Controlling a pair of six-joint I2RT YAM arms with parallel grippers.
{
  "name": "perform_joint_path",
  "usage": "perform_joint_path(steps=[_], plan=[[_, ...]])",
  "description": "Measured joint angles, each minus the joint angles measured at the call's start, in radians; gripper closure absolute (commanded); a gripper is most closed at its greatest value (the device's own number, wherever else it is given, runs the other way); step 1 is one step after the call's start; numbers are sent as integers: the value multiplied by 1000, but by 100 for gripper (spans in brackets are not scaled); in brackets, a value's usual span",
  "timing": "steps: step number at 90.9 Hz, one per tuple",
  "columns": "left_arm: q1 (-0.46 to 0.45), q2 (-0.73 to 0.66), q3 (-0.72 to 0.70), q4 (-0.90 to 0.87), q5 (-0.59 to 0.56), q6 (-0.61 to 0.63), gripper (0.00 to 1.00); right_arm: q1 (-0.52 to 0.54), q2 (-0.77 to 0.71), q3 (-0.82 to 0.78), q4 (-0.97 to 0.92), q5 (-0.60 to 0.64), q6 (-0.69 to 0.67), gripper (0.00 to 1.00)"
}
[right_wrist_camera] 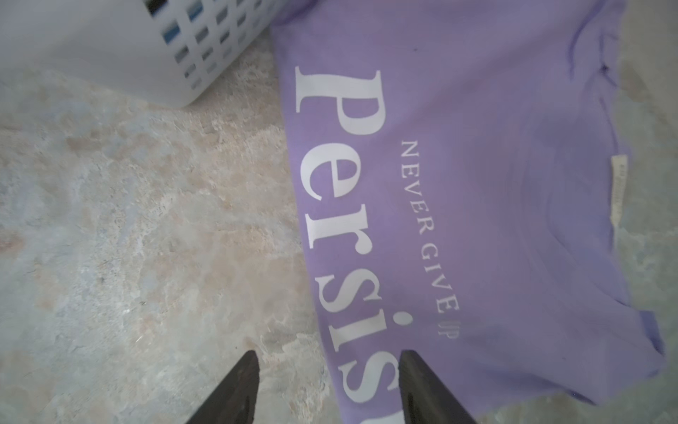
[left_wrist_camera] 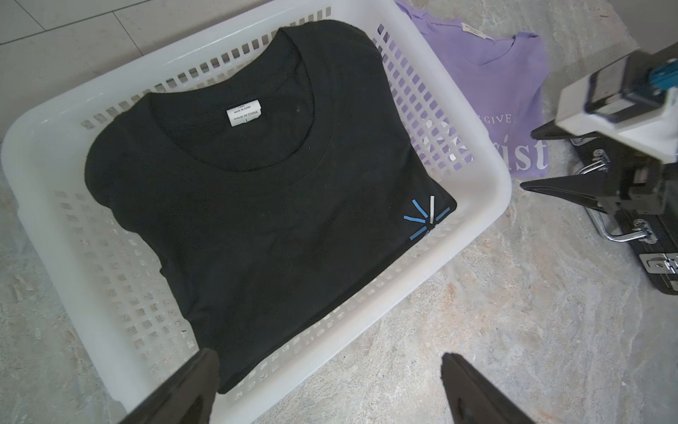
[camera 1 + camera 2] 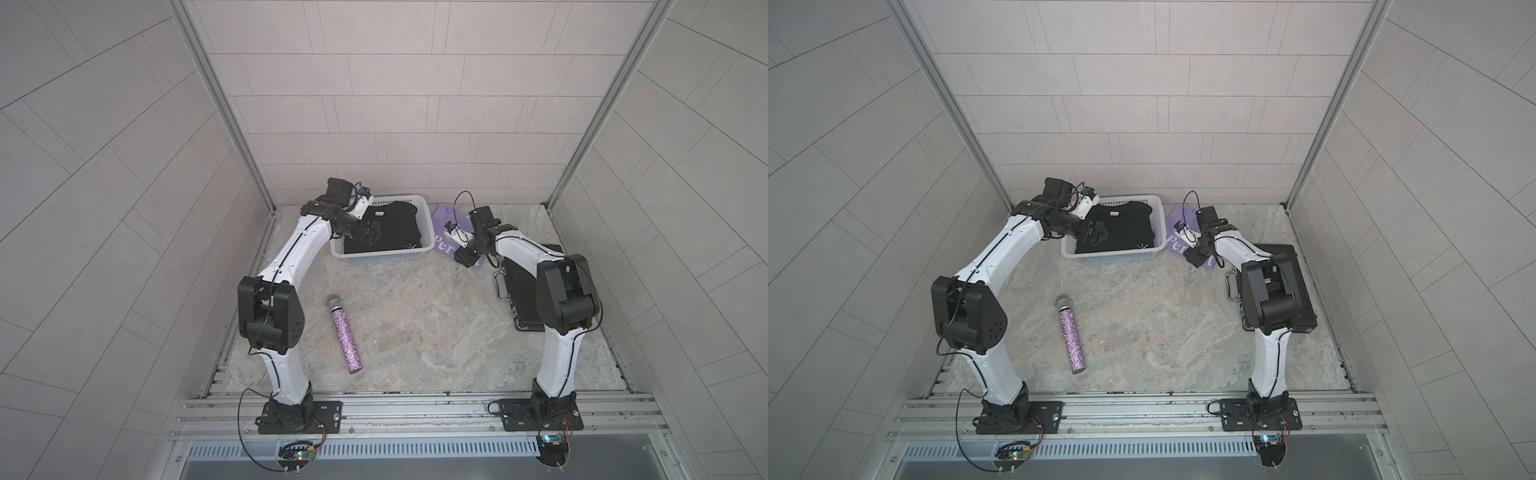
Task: Put the folded t-shirts into the basket
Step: Move the T-shirt to the center of the board.
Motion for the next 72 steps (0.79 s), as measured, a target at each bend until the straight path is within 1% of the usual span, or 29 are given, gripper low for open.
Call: perform_joint_path(steps=[17, 24, 32, 55, 64, 72], plan=[[0, 0, 0, -3, 0, 2, 4, 8, 102, 66, 33, 22, 0, 42], [0, 0, 0, -6, -1, 3, 4, 8, 121, 76, 38, 32, 0, 46], [0, 0, 0, -9, -3, 4, 4, 8, 131, 84, 43, 44, -4, 52], [0, 0, 0, -21, -11, 11, 5, 7, 131, 56, 74, 65, -42, 80], [0, 0, 0, -29, -15, 16, 5, 7, 99, 1, 98, 68, -63, 86], [0, 0, -3, -34, -17, 23, 5, 3, 53, -72, 106, 72, -81, 88]])
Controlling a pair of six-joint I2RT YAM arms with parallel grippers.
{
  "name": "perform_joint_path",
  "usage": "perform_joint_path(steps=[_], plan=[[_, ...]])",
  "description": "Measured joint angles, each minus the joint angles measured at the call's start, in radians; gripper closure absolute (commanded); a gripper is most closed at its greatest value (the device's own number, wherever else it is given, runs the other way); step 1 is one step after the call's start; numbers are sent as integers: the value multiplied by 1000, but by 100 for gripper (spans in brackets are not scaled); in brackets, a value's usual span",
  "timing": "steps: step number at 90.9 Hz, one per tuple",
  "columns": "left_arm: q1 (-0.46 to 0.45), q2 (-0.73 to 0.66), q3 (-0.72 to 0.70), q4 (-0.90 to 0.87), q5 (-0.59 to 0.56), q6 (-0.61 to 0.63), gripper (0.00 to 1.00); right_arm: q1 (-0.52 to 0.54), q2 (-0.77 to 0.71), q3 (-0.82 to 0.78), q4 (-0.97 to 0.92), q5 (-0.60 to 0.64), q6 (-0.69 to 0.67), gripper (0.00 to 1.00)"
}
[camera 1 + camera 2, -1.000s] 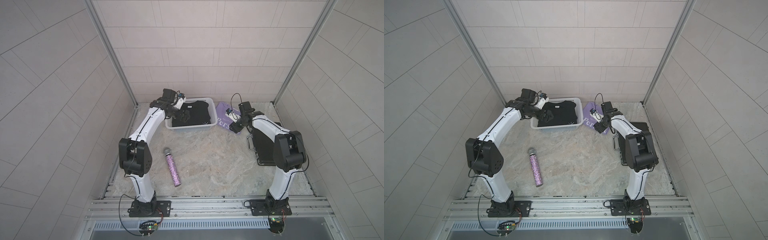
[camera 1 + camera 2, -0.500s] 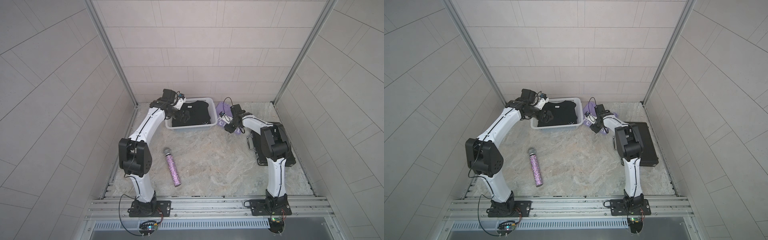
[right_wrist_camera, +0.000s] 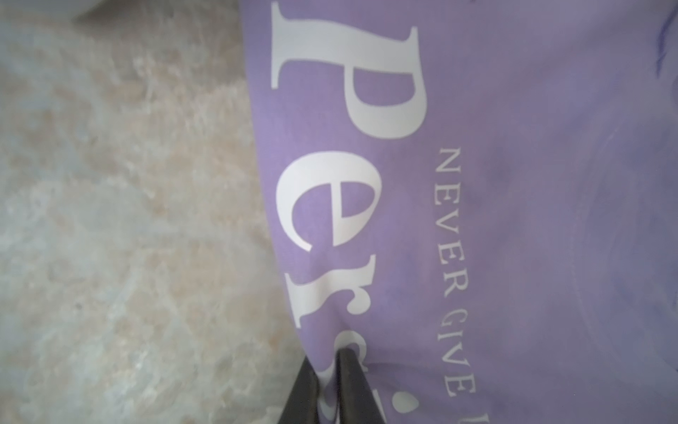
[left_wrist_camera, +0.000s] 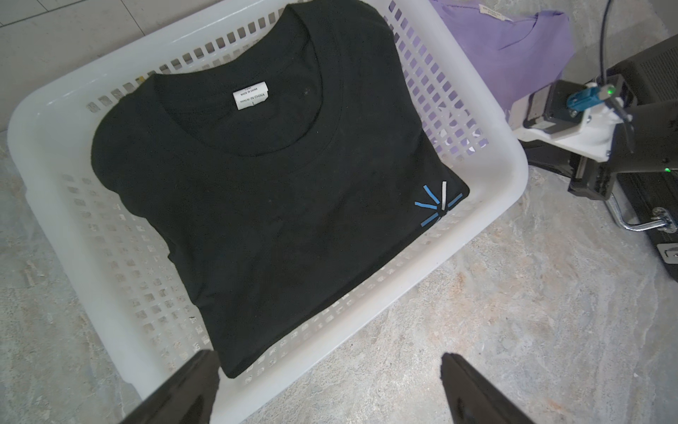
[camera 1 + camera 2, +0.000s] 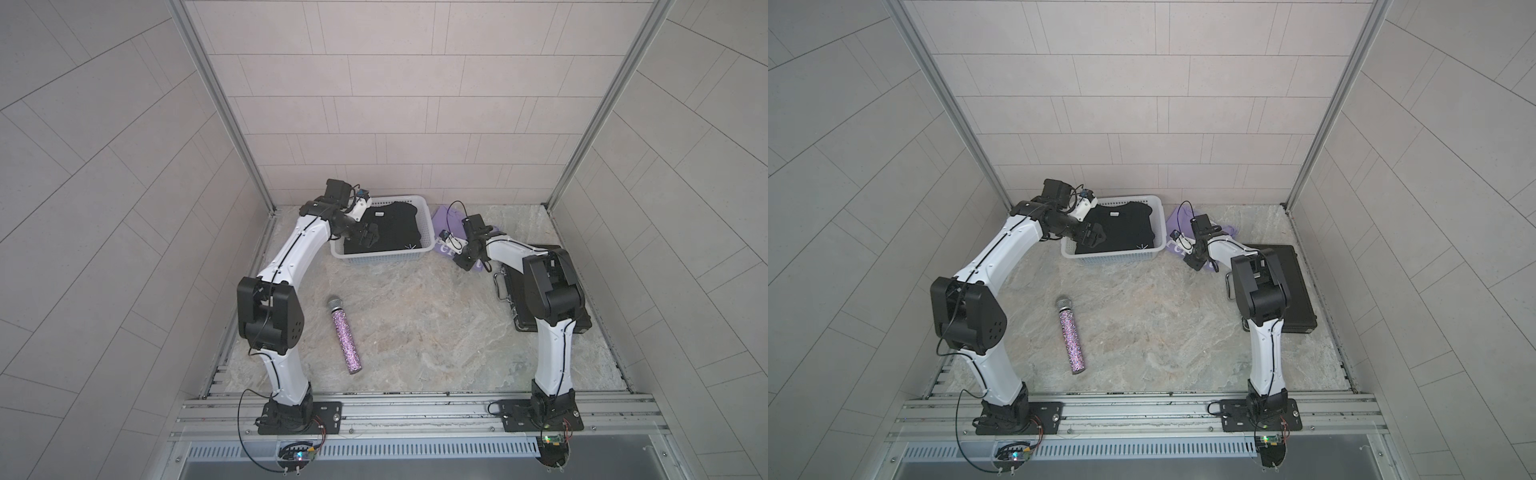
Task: Put the folded t-shirts into the basket
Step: Move the T-shirt to the center of the board.
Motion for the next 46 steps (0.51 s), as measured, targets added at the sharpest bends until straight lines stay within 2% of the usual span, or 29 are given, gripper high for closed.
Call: perform_joint_path(steps=[17, 31, 46], plan=[[0, -13, -55, -6, -9, 11, 5, -12, -144, -188, -13, -12, -64, 89], [0, -53, -116, -13, -21, 24, 5, -8, -266, -337, -37, -75, -151, 89], [0, -108, -177, -11, -40, 33, 5, 56, -390, -491, -74, -129, -248, 90]])
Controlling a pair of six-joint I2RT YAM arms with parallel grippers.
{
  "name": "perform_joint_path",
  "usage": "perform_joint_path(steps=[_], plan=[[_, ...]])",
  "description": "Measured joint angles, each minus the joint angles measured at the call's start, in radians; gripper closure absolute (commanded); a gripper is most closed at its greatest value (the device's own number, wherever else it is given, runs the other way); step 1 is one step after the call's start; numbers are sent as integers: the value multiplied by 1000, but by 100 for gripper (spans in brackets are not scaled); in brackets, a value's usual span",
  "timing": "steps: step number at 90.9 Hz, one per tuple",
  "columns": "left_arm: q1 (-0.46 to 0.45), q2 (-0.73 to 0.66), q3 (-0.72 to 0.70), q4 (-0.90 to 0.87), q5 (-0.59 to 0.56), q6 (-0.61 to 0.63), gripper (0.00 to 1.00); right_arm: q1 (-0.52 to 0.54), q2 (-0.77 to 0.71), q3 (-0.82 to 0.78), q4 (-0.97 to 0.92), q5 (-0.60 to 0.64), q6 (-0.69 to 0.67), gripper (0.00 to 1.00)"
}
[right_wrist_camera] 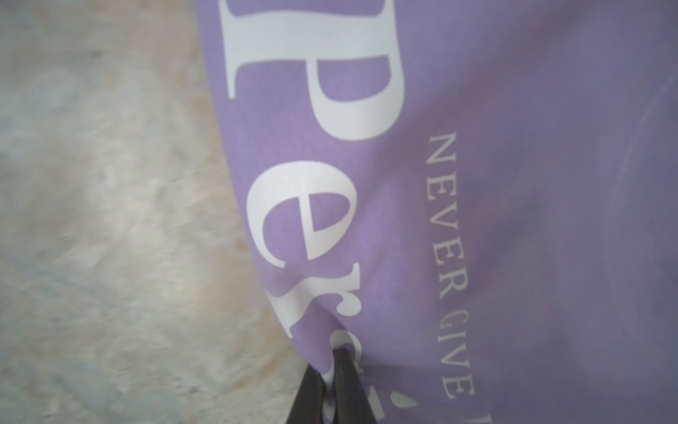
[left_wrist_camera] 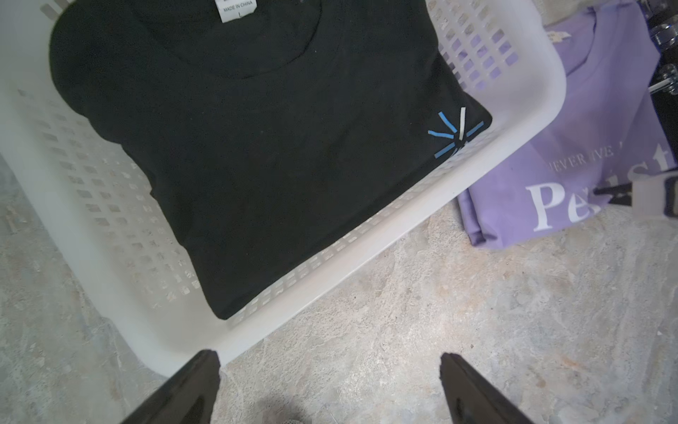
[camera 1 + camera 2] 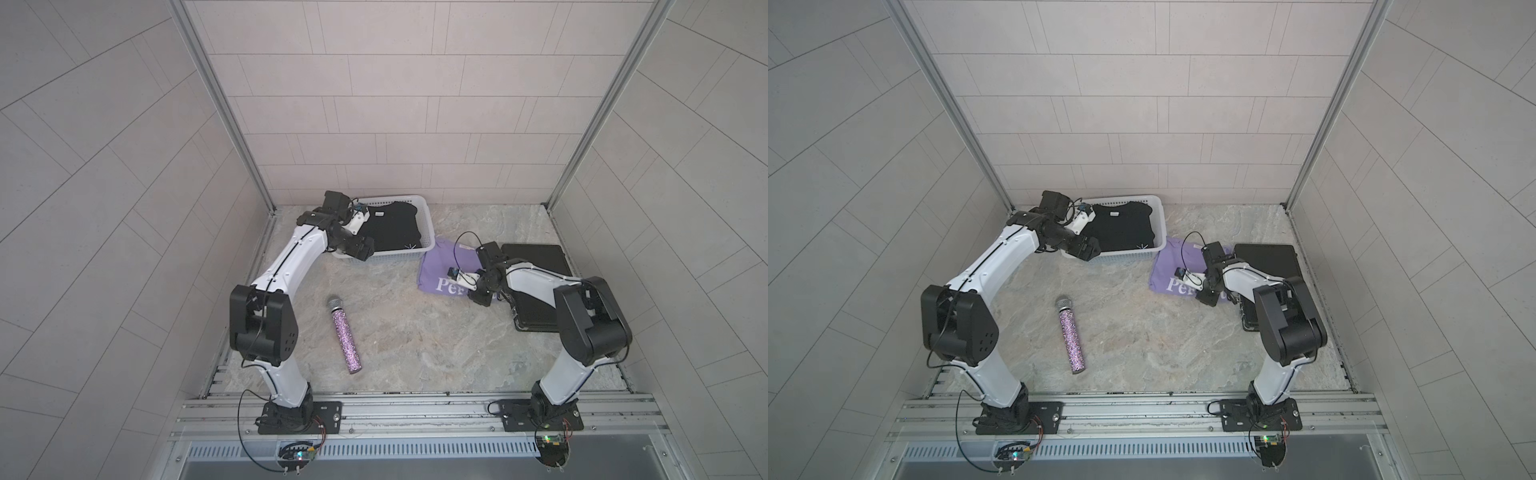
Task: Put the folded t-shirts into the basket
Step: Move the T-shirt to the center of the board.
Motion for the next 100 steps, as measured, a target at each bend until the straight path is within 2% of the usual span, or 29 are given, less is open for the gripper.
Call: perform_joint_path(steps=[32, 49, 60, 69, 88, 100], plan=[[0, -109, -135, -2, -34, 16, 5, 382, -144, -134, -98, -11, -16, 90], [0, -142, -184, -2, -43, 19, 5, 491, -184, -159, -166, -14, 4, 90], [0, -146, -211, 1, -26, 19, 6, 509, -210, -174, -181, -4, 5, 86], [0, -159, -264, 9, 15, 20, 8, 491, -247, -192, -192, 6, 4, 77], [-46, -209, -382, 73, 88, 47, 9, 397, -358, -148, -258, -26, 27, 56], [-96, -207, -393, 127, 100, 62, 9, 281, -422, -98, -278, -104, 47, 42]])
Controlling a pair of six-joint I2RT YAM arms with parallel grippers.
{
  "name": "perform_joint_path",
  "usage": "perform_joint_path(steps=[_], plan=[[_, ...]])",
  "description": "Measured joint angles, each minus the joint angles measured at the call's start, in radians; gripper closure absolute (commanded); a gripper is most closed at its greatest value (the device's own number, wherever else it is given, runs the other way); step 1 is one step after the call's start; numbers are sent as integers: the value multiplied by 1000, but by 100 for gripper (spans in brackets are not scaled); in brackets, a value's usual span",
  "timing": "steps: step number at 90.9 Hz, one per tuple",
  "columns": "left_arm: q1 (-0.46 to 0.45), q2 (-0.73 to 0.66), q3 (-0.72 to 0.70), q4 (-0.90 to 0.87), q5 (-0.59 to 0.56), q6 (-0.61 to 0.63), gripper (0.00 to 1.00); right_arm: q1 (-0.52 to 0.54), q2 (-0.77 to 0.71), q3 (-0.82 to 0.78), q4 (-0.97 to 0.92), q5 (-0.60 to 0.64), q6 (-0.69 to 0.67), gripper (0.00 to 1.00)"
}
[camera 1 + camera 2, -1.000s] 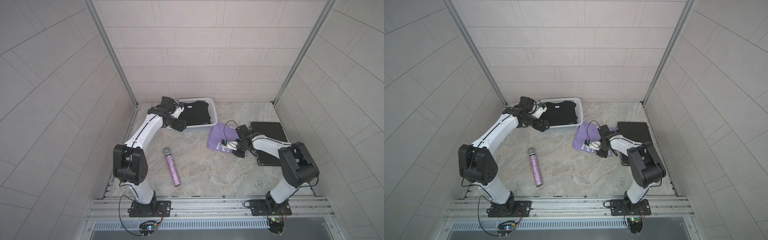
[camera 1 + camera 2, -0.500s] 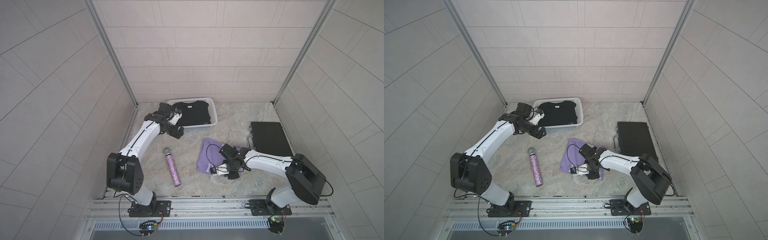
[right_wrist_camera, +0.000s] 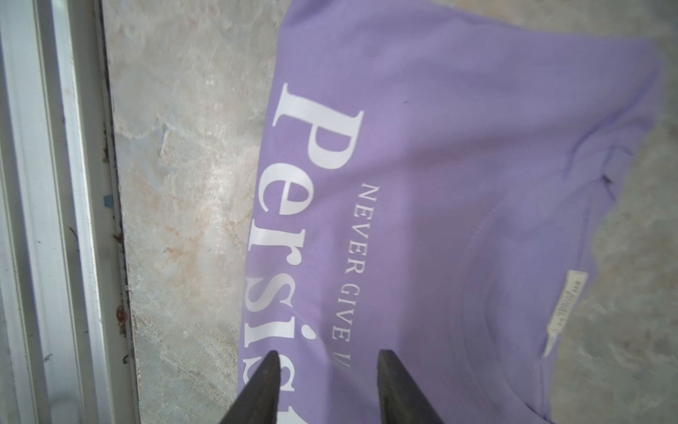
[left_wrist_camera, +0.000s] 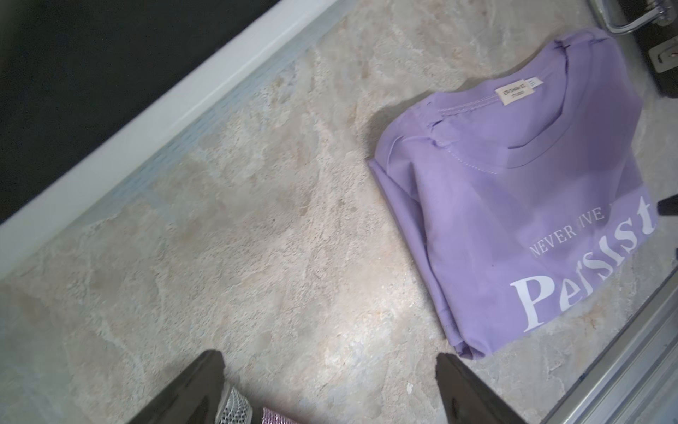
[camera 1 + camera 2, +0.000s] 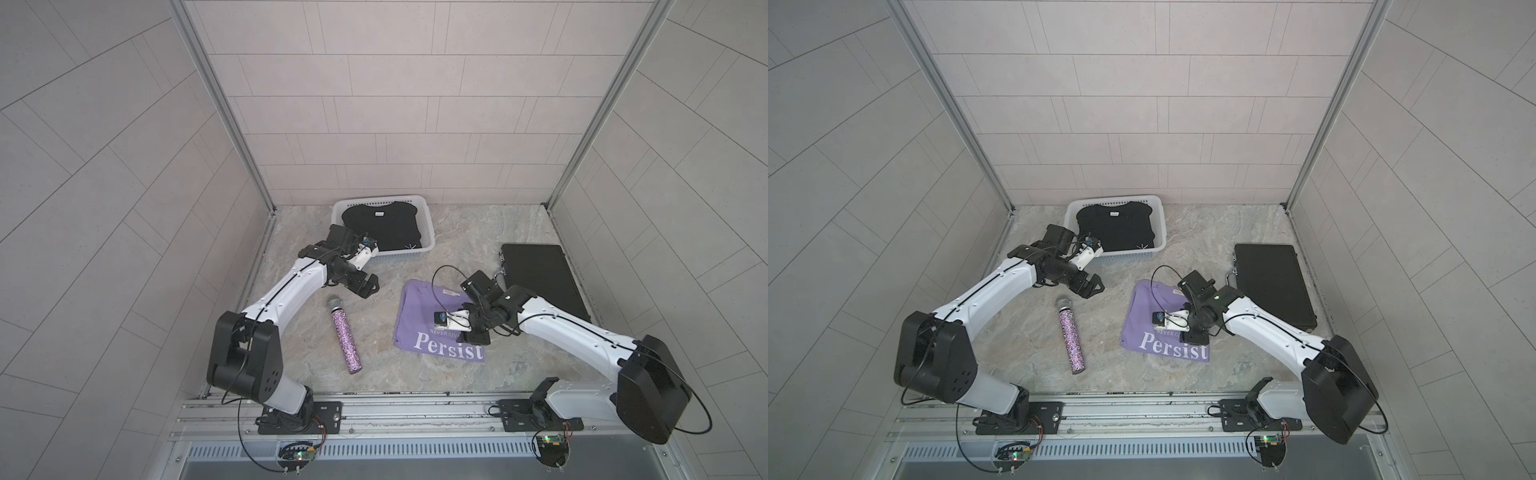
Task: Put the folded t-shirts into the basket
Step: Move the T-shirt to the center of the board, then pick up the T-shirt from the center of the board.
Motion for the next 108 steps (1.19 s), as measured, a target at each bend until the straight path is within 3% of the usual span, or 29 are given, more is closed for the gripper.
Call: perform_joint_path(steps=[10, 20, 44, 75, 108], plan=[[-36, 18, -1, 53, 14, 8, 9, -162, -13, 37, 1, -81, 37, 29], [-80, 56, -1, 98, 0, 21, 10, -293, 11, 58, 9, -133, 79, 23], [-201, 176, 49, 132, -151, 66, 6, -463, 119, 117, 39, -100, 261, 13], [-215, 202, 100, 132, -185, 90, 1, -476, 219, 227, 30, -40, 464, 10], [-285, 399, 212, 111, -215, 104, 2, -444, 305, 198, 15, -32, 512, 15]])
